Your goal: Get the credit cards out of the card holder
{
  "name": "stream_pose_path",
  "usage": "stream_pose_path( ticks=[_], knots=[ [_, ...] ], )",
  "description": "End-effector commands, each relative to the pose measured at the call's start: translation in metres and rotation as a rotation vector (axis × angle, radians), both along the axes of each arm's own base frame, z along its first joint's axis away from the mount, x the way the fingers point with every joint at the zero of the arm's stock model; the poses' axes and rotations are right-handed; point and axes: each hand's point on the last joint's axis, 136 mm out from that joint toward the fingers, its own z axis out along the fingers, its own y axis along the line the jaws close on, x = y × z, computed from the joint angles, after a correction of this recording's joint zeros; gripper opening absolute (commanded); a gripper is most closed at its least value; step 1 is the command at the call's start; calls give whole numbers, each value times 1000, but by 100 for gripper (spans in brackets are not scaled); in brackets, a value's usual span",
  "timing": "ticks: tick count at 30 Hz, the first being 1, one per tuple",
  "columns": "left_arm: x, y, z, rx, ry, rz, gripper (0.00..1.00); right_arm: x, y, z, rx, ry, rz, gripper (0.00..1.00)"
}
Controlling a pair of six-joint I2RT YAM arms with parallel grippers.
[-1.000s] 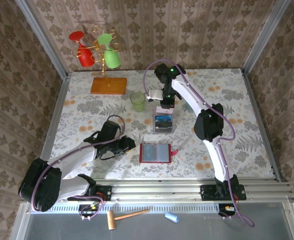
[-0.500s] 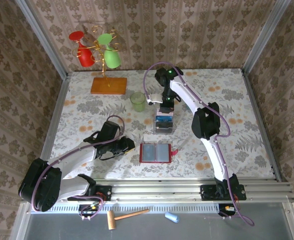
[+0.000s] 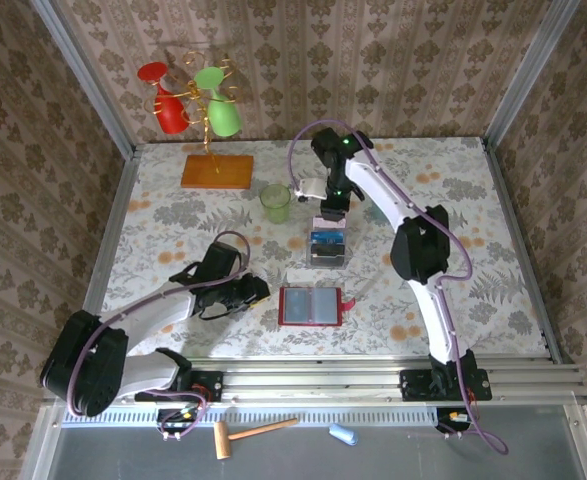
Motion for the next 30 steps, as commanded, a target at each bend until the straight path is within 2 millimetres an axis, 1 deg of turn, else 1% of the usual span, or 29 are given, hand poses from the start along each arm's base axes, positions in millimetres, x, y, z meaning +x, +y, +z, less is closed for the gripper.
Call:
stream_pose_path(
  ticks=[1, 4, 7, 14, 18, 23, 28, 29, 30],
  knots=[
    [8, -8, 8, -29, -22, -29, 26, 17, -12, 36, -8, -186, -63, 30],
    [10, -11, 9, -37, -25, -38, 26, 12, -16, 36, -4, -212, -92, 32],
    [11, -13, 9, -40, -26, -48, 26, 4, -14, 39, 30, -236, -138, 34],
    [13, -21, 8, -68, -27, -69, 24, -29, 1, 39, 160, -252, -277, 38],
    [13, -25, 9, -78, -28, -84, 21, -45, 7, 40, 263, -240, -421, 39],
    [12, -31, 7, -86, -22, -105, 17, -64, 12, 40, 439, -142, -713, 36],
    [9, -40, 3, -85, -19, -122, 14, -90, 21, 37, 611, 4, -900, 32],
    [8, -41, 2, -84, -16, -127, 13, -91, 26, 40, 667, 29, -926, 31],
    [7, -43, 0, -82, -14, -130, 13, -95, 27, 38, 692, 56, -961, 31]
  ],
)
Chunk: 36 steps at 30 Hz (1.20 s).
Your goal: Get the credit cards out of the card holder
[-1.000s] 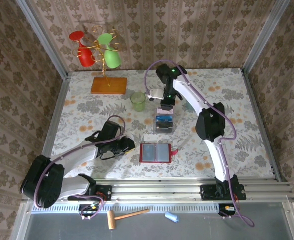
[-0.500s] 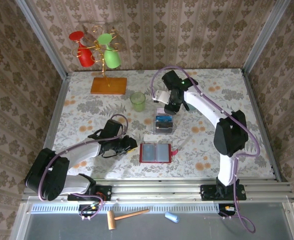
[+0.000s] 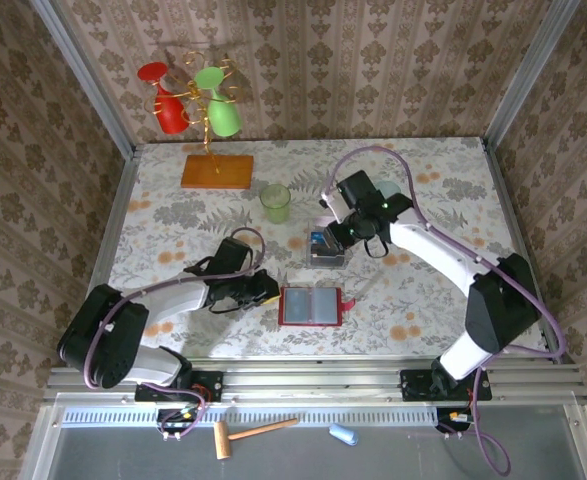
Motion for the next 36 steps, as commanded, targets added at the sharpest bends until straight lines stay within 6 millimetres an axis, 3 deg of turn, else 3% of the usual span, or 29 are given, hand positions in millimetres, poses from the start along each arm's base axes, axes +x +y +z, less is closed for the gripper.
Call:
stream_pose_path(
  ticks=[1, 11, 16, 21, 30, 36],
  knots=[
    [1, -11, 3, -20, -15, -25, 12, -7, 22, 17, 273, 73, -163, 30],
    [-13, -11, -15, 13, 13, -31, 7, -52, 35, -11, 444, 270, -332, 27],
    [-20, -8, -22, 22, 25, -26, 6, -70, 41, -31, 444, 360, -369, 25],
    [-22, -3, -24, 30, 22, -13, 6, -82, 46, -46, 417, 443, -386, 24],
    [-27, 1, -30, 40, 39, -10, 5, -103, 74, -67, 403, 540, -334, 24],
    [-28, 1, -31, 35, 39, -8, 5, -113, 88, -84, 403, 613, -337, 29]
  ],
)
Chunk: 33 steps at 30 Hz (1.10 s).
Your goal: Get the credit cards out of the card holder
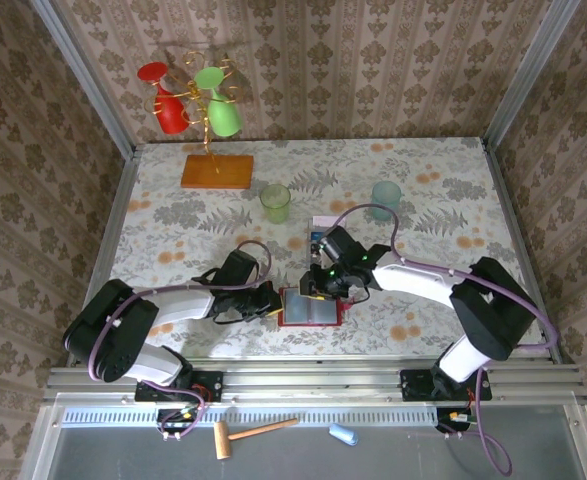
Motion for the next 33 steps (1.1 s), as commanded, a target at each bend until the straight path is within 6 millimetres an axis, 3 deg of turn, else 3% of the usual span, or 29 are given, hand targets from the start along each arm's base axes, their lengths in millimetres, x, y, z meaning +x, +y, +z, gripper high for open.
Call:
stream_pose_path(
  ticks=[1, 14, 33],
  knots=[
    [-6, 5, -5, 19, 15, 12, 5, -7, 10, -8, 28, 53, -2, 31],
    [-7, 7, -5, 20, 16, 17, 6, -14, 20, -32, 20, 111, 12, 37],
    [-6, 9, -4, 33, 17, 12, 6, -19, -5, -51, -108, 105, 2, 38]
  ],
)
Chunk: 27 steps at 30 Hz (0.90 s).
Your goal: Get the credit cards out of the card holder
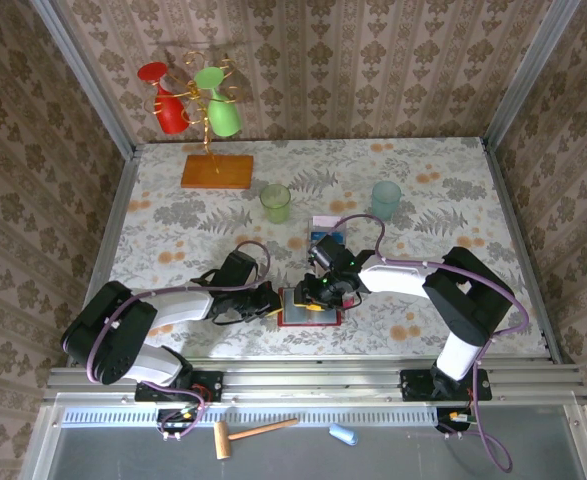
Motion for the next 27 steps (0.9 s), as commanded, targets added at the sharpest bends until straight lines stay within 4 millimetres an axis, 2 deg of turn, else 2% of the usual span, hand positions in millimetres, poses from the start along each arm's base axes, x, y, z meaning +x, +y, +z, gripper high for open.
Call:
stream_pose_path(
  ticks=[1, 4, 11, 14, 17, 21, 27],
  knots=[
    [-6, 7, -4, 32, 22, 2, 6, -8, -14, -13, -68, 11, 2, 37],
    [-5, 7, -3, 31, 21, 0, 6, -7, -15, -9, -68, 3, -2, 38],
    [-3, 8, 0, 27, 10, 5, 7, -2, -7, 15, -8, -33, -2, 36],
    [-2, 7, 1, 24, 8, 2, 7, -2, 3, 22, 48, -36, 8, 36],
    [-2, 7, 1, 25, 10, -2, 7, -5, 16, 21, 110, -3, 31, 36],
    [-2, 6, 2, 24, 8, -4, 7, -8, 22, 10, 117, 30, 48, 36],
    [-3, 7, 2, 27, 8, -4, 7, -7, 16, -6, 63, 39, 33, 36]
  ],
)
